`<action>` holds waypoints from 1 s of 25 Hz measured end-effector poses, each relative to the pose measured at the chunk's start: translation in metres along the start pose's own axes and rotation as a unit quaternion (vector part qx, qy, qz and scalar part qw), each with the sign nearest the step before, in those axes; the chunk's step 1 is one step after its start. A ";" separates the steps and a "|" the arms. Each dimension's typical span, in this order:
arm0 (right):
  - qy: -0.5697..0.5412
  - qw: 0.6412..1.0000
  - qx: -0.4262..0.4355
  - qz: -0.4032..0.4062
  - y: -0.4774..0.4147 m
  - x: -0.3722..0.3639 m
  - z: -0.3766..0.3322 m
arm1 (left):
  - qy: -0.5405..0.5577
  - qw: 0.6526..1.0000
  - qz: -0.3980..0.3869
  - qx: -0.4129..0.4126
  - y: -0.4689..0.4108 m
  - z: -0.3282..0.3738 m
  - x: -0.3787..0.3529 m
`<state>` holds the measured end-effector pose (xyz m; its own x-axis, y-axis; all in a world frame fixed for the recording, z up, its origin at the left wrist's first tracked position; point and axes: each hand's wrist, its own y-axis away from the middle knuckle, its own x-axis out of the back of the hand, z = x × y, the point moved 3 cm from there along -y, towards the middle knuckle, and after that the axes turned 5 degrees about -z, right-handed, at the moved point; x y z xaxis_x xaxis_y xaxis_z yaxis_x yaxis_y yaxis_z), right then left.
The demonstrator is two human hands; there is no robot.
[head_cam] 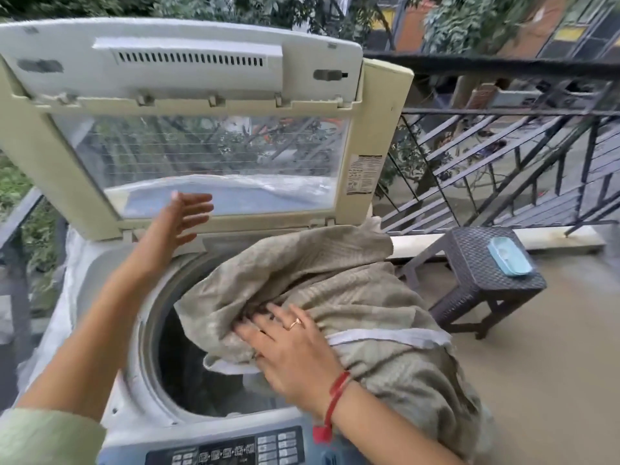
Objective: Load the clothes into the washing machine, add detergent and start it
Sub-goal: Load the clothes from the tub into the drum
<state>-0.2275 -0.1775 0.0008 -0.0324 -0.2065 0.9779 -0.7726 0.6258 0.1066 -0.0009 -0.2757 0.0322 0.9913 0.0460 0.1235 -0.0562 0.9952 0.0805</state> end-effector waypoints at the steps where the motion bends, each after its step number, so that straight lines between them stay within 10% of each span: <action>1: -0.003 0.991 -0.015 -0.134 -0.004 -0.015 0.002 | -0.053 0.998 -0.028 0.027 0.008 -0.013 -0.007; 3: -0.110 0.977 -0.041 -0.179 -0.005 -0.019 0.018 | -0.175 0.982 -0.060 0.040 0.022 -0.042 -0.038; 7: -0.208 0.937 -0.215 0.179 0.018 0.012 0.104 | -0.291 0.953 -0.087 0.001 0.012 -0.078 -0.123; 11: -0.188 0.902 -0.389 -0.009 0.057 -0.029 0.151 | -0.121 0.979 -0.078 0.144 -0.019 -0.105 -0.202; 14: -0.185 0.899 -0.396 0.036 0.071 -0.052 0.143 | -0.076 0.970 -0.065 0.222 -0.018 -0.124 -0.231; 21: -0.081 0.887 -0.431 0.147 0.079 -0.015 0.122 | -0.228 0.973 -0.001 -0.025 0.012 -0.039 -0.190; 25: -0.030 0.835 -0.366 0.409 0.108 0.040 0.090 | -0.177 0.916 0.322 -0.159 0.046 0.038 -0.029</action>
<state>-0.3693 -0.1852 0.0352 -0.4088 0.4924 0.7684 0.1175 0.8633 -0.4908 -0.0365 -0.2350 0.0699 0.6609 0.6572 0.3623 -0.5217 0.7494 -0.4077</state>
